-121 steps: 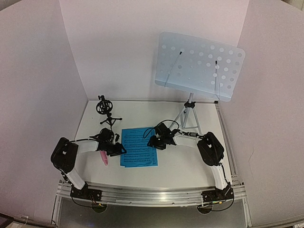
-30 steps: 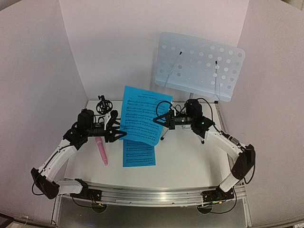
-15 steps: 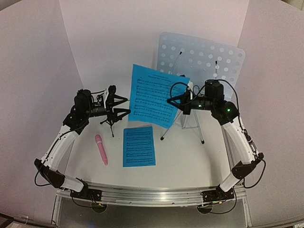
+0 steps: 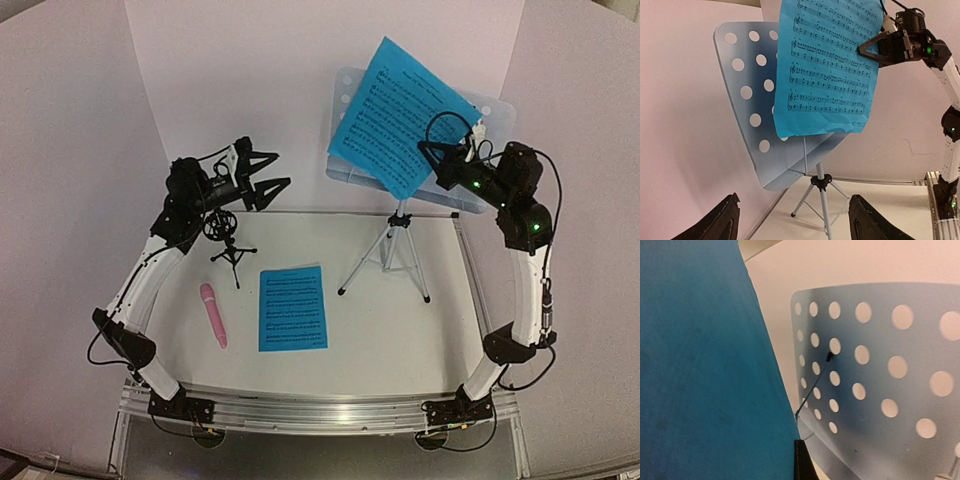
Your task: Set up the instrument practice props
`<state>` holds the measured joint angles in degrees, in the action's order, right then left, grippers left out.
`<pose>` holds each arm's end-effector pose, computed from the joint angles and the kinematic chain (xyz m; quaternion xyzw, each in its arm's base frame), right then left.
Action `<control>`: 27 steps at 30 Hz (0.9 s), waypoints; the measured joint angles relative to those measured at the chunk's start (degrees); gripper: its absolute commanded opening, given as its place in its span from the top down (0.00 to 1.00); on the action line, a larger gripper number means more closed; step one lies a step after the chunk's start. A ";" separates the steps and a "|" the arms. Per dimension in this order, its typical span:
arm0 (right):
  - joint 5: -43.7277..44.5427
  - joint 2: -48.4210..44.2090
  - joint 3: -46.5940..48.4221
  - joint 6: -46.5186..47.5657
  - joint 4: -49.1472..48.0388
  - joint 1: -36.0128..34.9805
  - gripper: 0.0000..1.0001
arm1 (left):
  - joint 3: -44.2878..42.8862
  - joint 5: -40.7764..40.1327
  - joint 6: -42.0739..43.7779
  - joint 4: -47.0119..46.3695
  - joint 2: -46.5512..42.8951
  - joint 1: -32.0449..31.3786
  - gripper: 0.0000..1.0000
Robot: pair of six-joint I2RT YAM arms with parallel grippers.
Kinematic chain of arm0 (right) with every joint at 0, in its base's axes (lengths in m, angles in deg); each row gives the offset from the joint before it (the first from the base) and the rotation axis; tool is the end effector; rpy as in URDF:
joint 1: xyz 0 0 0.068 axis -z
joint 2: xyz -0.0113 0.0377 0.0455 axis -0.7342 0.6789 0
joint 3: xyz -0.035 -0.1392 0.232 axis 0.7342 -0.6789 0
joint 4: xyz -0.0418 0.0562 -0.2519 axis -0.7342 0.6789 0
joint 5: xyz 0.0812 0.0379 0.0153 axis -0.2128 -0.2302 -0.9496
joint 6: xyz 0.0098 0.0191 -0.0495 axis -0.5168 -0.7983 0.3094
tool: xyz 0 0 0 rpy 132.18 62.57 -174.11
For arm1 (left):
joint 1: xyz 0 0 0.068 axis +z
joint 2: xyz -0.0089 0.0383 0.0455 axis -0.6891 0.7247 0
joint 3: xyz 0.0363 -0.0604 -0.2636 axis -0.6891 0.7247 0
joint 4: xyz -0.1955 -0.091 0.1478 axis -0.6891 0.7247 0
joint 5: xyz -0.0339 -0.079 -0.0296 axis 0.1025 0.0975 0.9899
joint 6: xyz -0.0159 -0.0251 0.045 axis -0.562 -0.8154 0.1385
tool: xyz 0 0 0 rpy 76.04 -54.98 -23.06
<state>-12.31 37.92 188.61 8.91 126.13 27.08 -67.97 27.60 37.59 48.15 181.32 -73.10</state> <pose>0.2599 0.1095 0.6116 -0.2027 0.6387 0.3059 0.6763 0.3003 -0.1962 0.5240 0.4262 0.4988 -0.3642 0.6610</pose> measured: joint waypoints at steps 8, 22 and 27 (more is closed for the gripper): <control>5.87 -0.28 -0.36 2.34 -4.67 1.66 1.00 | -14.50 -7.50 1.81 -3.16 13.54 -8.53 0.34; 15.19 -9.30 -11.34 5.92 -15.63 1.64 1.00 | -28.98 -20.62 3.41 -13.90 31.32 -17.84 0.45; 17.52 -13.60 -14.72 7.17 -17.69 1.64 1.00 | -29.00 -23.09 3.48 -15.99 32.61 -17.63 0.48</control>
<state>5.21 24.32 173.89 16.09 108.44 28.72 -96.97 4.51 41.06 32.16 213.93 -90.73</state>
